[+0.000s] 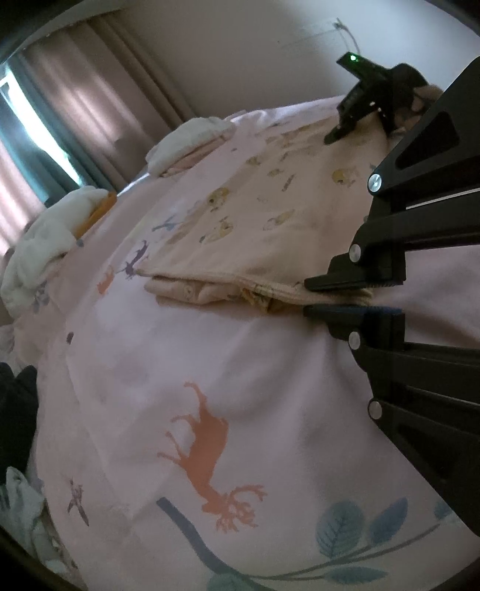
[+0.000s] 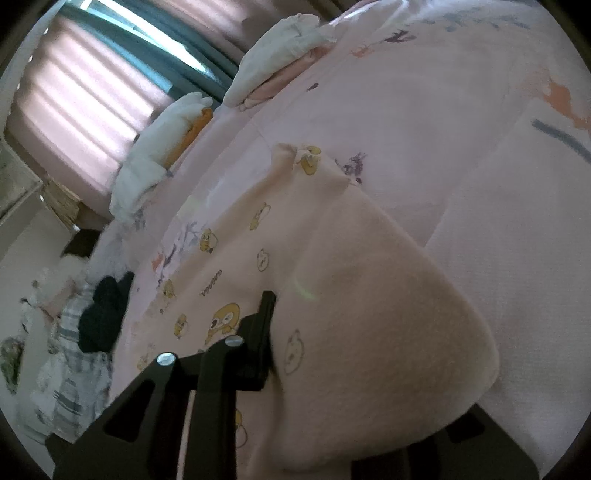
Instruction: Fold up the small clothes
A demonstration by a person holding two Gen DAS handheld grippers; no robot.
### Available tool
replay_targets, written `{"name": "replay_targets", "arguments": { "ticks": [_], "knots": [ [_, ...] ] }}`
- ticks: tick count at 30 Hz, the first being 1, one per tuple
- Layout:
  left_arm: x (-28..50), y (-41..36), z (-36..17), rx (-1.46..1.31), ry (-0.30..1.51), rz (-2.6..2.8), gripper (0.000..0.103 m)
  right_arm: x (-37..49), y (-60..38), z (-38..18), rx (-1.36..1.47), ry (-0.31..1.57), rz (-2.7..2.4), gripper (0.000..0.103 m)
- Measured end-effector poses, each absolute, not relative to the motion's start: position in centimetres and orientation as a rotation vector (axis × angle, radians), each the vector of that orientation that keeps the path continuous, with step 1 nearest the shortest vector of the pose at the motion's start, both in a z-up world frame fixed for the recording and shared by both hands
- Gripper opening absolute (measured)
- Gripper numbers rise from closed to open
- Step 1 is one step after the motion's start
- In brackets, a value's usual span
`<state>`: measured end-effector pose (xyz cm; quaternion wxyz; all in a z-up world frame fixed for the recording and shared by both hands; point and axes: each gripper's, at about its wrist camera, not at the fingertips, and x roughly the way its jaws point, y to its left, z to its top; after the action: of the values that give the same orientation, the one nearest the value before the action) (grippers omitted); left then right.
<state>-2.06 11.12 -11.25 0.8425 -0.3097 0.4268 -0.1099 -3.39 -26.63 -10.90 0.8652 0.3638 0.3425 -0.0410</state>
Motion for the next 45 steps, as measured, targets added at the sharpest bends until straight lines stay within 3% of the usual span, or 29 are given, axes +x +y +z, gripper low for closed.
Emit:
{"name": "replay_targets", "arguments": {
  "ticks": [10, 17, 24, 29, 32, 36, 41, 45],
  "knots": [
    [-1.8, 11.1, -11.3, -0.647, 0.919, -0.241, 0.006, -1.4, -21.0, -6.1, 0.352, 0.711, -0.157, 0.015],
    [-1.6, 11.9, -11.8, -0.708, 0.932, -0.263, 0.006, -0.5, -12.9, -2.5, 0.207, 0.65, 0.138, 0.016],
    [-1.6, 12.6, -12.1, -0.759, 0.941, -0.285, 0.006, 0.3, -6.6, -7.4, 0.184, 0.848, 0.464, 0.015],
    [-1.5, 12.9, -12.3, -0.795, 0.955, -0.301, 0.006, 0.8, -7.9, -7.3, 0.291, 0.853, 0.465, 0.015],
    [-1.5, 13.1, -12.4, -0.809, 0.96, -0.298, 0.006, -0.2, -6.4, -6.9, 0.198, 0.855, 0.475, 0.023],
    [-1.6, 13.8, -12.1, -0.819, 0.943, -0.264, 0.006, -2.1, -4.5, -6.2, 0.164, 0.851, 0.554, 0.045],
    [-2.0, 15.3, -11.4, -0.76, 0.879, -0.126, 0.006, -2.8, -4.9, -6.0, 0.344, 0.916, 0.795, 0.046],
    [-1.4, 15.7, -11.7, -0.782, 0.888, -0.161, 0.006, -4.3, -4.1, -5.6, 0.308, 0.927, 0.831, 0.047]
  ]
}}
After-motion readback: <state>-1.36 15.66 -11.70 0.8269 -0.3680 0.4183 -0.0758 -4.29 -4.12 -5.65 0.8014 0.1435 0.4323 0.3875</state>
